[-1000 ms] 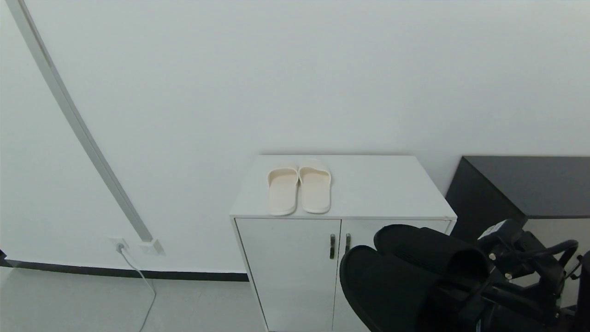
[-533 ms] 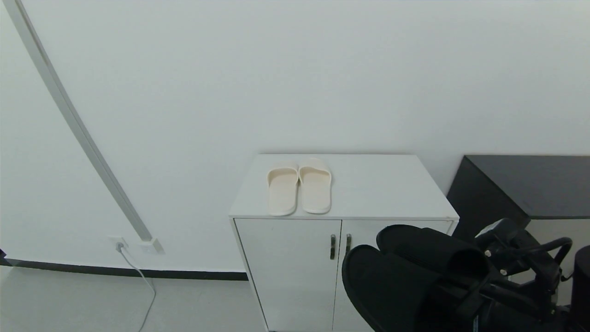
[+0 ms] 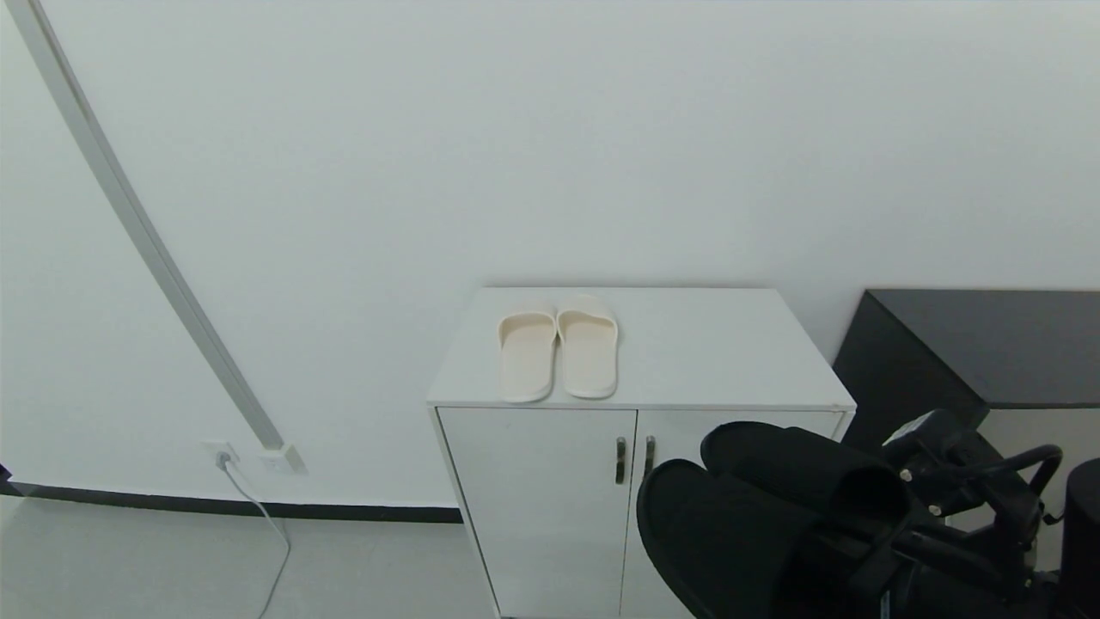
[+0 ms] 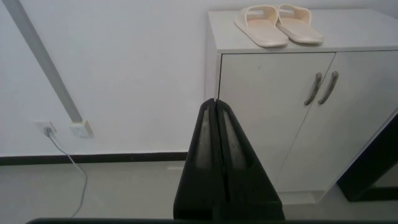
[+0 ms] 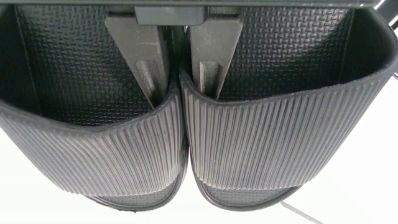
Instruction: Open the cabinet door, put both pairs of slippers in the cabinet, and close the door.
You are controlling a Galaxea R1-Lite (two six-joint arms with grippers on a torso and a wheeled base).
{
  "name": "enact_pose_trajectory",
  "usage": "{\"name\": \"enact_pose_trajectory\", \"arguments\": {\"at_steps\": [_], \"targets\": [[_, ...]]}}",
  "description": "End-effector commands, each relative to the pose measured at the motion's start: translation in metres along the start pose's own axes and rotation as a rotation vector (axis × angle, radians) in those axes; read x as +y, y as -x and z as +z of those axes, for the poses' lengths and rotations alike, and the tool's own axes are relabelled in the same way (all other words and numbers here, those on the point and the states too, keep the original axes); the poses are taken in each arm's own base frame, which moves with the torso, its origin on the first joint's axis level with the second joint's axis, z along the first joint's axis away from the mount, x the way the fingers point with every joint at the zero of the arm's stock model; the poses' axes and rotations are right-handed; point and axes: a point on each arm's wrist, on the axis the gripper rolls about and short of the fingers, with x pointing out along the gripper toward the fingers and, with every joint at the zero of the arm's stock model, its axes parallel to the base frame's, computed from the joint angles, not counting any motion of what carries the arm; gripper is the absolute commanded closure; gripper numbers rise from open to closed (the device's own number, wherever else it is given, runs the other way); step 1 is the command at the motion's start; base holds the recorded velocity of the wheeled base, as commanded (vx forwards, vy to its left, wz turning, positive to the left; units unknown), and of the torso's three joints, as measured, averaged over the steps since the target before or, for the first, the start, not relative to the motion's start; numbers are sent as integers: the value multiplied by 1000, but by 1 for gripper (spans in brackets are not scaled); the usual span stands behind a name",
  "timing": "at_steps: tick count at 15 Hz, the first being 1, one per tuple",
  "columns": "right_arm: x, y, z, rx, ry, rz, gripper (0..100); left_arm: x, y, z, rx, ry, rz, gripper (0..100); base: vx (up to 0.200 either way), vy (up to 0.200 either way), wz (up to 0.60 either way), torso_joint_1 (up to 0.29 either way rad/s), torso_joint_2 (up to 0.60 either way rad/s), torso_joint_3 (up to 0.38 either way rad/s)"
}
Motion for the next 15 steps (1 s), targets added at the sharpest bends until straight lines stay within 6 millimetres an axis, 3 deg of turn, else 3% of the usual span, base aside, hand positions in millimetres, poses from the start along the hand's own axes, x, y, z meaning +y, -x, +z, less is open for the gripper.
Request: {"name": "enact_pose_trajectory", "arguments": {"at_steps": [1,4,15], "targets": [[0,-1,-1,5,1,0,100,0,0,0,1,0,0,100,0,0,0,0,0,0],[0,-2,-2,14,2,-2,100,0,0,0,1,0,0,100,0,0,0,0,0,0],[0,-2,-3,14,2,-2,100,0,0,0,1,0,3,100,0,0,0,-156,356,194]]}}
